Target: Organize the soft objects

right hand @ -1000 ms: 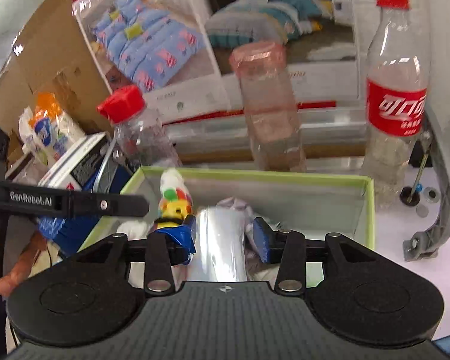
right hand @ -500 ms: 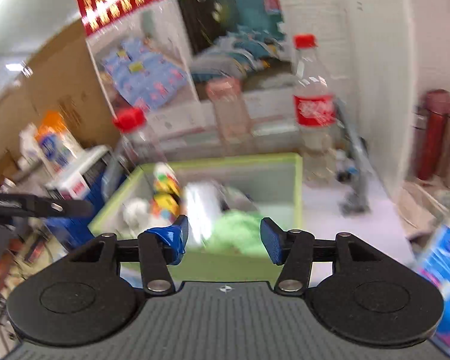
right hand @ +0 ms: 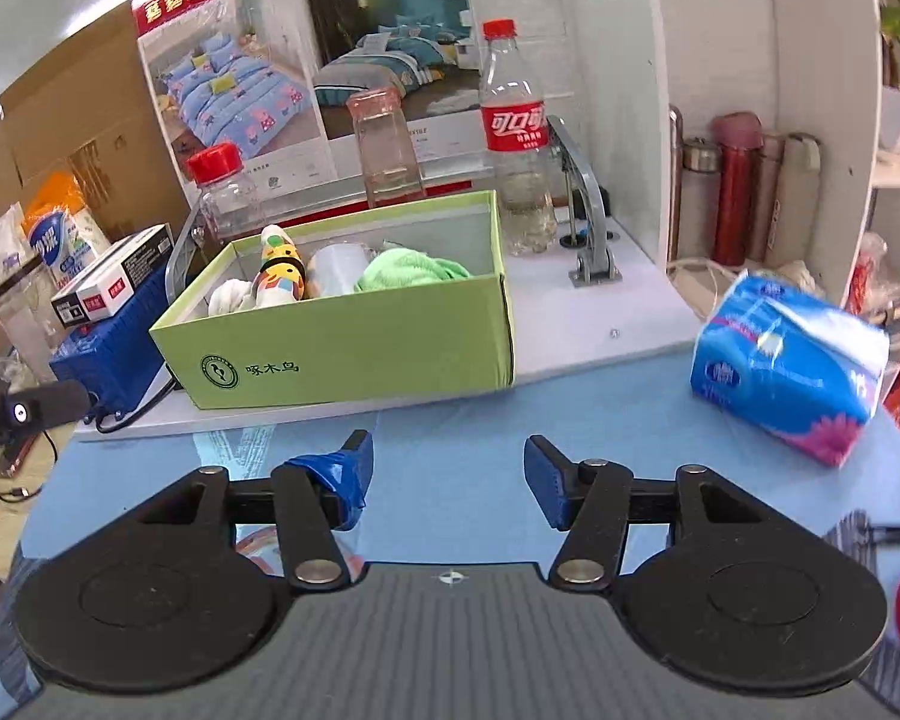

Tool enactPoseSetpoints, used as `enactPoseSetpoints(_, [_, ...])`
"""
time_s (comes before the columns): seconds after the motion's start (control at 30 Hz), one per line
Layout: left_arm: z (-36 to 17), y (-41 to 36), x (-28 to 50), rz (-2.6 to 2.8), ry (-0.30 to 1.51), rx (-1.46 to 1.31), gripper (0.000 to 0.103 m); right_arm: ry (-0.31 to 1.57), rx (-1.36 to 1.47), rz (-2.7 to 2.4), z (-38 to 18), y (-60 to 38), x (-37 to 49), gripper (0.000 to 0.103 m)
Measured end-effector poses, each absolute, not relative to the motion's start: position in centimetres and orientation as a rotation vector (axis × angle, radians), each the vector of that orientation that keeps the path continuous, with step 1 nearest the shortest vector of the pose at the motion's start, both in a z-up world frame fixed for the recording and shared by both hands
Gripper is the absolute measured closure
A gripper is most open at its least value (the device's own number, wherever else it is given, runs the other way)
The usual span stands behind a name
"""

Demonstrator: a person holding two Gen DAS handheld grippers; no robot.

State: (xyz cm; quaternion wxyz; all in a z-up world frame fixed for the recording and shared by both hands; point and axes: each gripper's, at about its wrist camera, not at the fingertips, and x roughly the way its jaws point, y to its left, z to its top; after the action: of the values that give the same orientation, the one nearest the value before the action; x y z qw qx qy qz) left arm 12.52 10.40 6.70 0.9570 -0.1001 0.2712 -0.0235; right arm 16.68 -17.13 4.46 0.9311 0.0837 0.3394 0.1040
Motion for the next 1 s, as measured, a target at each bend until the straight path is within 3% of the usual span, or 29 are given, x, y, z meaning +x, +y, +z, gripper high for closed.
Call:
enactPoseSetpoints(0.37, [5.5,8.8,10.4,0.035,0.520,-0.206,0.002,0.559,0.373,0.031,3.0,-18.8,13.3,0.061])
enactPoseSetpoints(1.0, [3.8,8.8,3.6,0.138,0.487,-0.186,0.002,0.563,0.180,-0.014,2.6,-17.7,7.7,0.059])
